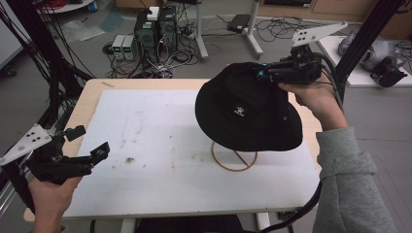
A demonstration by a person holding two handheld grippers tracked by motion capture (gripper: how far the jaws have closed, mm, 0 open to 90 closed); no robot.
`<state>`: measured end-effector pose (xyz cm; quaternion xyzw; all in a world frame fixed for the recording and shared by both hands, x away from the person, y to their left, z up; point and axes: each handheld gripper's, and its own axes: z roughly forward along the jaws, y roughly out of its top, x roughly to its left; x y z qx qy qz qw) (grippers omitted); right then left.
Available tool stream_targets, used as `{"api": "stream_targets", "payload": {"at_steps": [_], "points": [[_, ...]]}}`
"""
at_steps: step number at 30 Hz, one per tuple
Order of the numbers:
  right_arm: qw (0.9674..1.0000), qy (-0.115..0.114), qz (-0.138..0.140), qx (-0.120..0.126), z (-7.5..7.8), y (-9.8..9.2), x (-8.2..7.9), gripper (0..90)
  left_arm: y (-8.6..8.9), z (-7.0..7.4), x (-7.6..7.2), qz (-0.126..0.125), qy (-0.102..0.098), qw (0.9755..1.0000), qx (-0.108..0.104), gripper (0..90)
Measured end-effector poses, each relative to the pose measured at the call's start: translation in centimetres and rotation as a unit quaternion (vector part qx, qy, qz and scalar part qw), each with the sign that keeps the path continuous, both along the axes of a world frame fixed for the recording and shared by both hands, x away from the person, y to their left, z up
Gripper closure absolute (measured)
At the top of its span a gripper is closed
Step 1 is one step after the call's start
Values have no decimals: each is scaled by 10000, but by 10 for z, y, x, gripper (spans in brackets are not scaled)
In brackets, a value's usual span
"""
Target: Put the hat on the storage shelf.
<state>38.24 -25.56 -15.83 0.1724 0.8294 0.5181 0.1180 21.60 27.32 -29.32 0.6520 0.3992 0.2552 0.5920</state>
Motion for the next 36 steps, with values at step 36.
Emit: {"api": "stream_targets", "payload": {"at_steps": [36], "points": [[9997,205,-84,-105,-37,7,6,778,-5,-2,2,-35,53,9999,90,17]]}}
